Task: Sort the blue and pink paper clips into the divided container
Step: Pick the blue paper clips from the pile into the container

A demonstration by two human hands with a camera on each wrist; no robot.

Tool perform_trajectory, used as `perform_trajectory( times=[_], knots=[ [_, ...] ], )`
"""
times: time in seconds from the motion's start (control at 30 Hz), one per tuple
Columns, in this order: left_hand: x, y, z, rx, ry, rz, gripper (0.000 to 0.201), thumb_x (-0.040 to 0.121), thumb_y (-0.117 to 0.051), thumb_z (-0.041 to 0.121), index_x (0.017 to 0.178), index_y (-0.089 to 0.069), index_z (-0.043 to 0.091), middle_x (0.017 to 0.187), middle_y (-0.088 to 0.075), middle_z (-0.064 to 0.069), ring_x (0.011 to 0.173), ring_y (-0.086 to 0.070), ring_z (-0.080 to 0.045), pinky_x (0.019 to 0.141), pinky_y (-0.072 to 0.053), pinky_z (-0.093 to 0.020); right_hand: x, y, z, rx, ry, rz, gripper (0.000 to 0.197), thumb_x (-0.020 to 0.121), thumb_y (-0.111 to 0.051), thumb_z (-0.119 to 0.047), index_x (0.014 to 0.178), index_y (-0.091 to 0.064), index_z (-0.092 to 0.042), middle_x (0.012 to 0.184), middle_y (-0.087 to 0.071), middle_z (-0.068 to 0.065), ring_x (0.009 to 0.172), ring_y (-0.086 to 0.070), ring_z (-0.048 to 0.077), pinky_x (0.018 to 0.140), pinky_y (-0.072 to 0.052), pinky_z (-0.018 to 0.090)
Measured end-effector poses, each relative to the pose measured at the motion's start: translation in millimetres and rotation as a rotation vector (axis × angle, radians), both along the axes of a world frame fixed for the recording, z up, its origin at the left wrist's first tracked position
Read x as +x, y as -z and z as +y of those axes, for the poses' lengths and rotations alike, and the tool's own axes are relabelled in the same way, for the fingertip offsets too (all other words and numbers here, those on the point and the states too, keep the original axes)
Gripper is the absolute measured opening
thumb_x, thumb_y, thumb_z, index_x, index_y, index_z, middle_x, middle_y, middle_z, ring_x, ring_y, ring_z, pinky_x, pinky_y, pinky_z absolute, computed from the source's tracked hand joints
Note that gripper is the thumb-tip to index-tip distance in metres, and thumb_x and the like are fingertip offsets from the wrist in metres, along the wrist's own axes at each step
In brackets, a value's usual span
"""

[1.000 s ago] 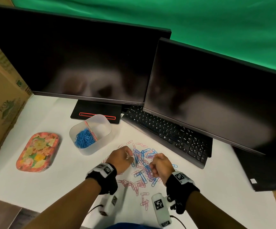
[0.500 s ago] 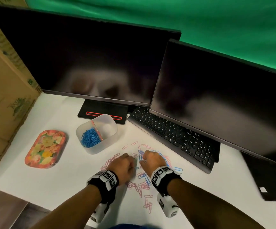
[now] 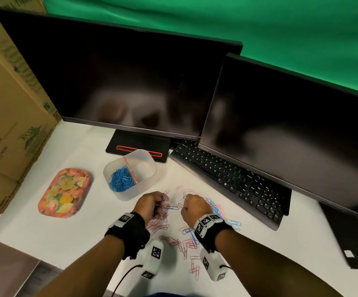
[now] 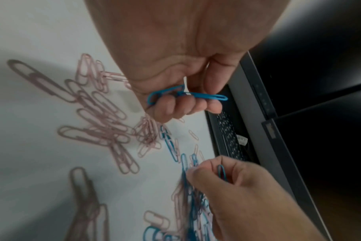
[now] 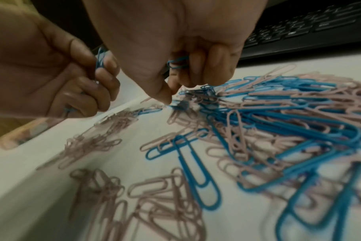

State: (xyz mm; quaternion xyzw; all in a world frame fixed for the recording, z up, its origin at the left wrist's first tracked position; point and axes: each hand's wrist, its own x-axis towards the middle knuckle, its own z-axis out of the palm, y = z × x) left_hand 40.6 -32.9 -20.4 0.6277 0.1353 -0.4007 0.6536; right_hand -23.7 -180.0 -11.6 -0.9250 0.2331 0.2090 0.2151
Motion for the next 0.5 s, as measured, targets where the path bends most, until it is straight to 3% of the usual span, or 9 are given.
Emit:
perform_trajectory(
  times=[0.1, 0.2, 0.3, 0.37, 0.43, 0.5],
  knots=[
    [4, 0, -2, -0.069, -0.016, 0.06, 0.025, 0.086, -0.034, 0.013, 0.066, -0.049, 0.011, 0.06, -0.043, -0.003, 0.048, -0.036, -0.017, 0.048, -0.022, -0.024, -9, 0, -7, 0.129, 0.162, -0.095, 0.004, 0.086, -0.05, -0.017, 0.083, -0.053, -0.017, 0.092, -0.061, 0.005, 0.079, -0.054, 0.023, 0.066, -0.042, 0.023],
    [8, 2, -8, 0.072, 0.064, -0.02, 0.033, 0.091, -0.045, 0.026, 0.06, -0.046, 0.015, 0.056, -0.04, -0.001, 0.049, -0.034, -0.018, 0.051, -0.023, -0.026, -18, 2, -13, 0.176, 0.205, -0.146, 0.007, 0.086, -0.052, -0.016, 0.08, -0.054, -0.017, 0.083, -0.059, 0.003, 0.071, -0.052, 0.022, 0.061, -0.043, 0.022],
    [6, 5, -14, 0.387, 0.296, -0.363, 0.034, 0.094, -0.049, 0.03, 0.062, -0.051, 0.017, 0.061, -0.05, 0.0, 0.062, -0.046, -0.022, 0.061, -0.035, -0.03, -18, 4, -14, 0.131, 0.096, -0.128, 0.01, 0.088, -0.055, -0.02, 0.094, -0.061, -0.015, 0.1, -0.063, 0.008, 0.084, -0.058, 0.023, 0.074, -0.05, 0.026],
    [3, 6, -15, 0.53, 0.45, -0.544, 0.024, 0.093, -0.045, 0.023, 0.074, -0.058, 0.015, 0.078, -0.062, -0.005, 0.08, -0.055, -0.027, 0.075, -0.043, -0.032, -13, 8, -11, 0.063, 0.018, -0.103, 0.024, 0.09, -0.058, -0.024, 0.111, -0.062, -0.013, 0.116, -0.061, 0.009, 0.103, -0.06, 0.026, 0.084, -0.049, 0.029],
    [2, 4, -15, 0.609, 0.54, -0.606, 0.021, 0.092, -0.043, 0.02, 0.088, -0.062, 0.016, 0.092, -0.067, -0.008, 0.091, -0.059, -0.029, 0.084, -0.048, -0.033, -9, 8, -8, -0.017, -0.046, -0.06, 0.03, 0.094, -0.054, -0.026, 0.12, -0.058, -0.012, 0.123, -0.056, 0.011, 0.111, -0.058, 0.029, 0.089, -0.048, 0.033],
    [3, 4, -14, 0.68, 0.62, -0.669, 0.018, 0.092, -0.044, 0.021, 0.095, -0.062, 0.021, 0.096, -0.068, -0.006, 0.093, -0.062, -0.027, 0.085, -0.05, -0.031, -5, 9, -4, -0.072, -0.09, -0.014, 0.029, 0.096, -0.049, -0.023, 0.121, -0.057, -0.01, 0.125, -0.054, 0.012, 0.113, -0.057, 0.03, 0.091, -0.047, 0.035]
  ],
)
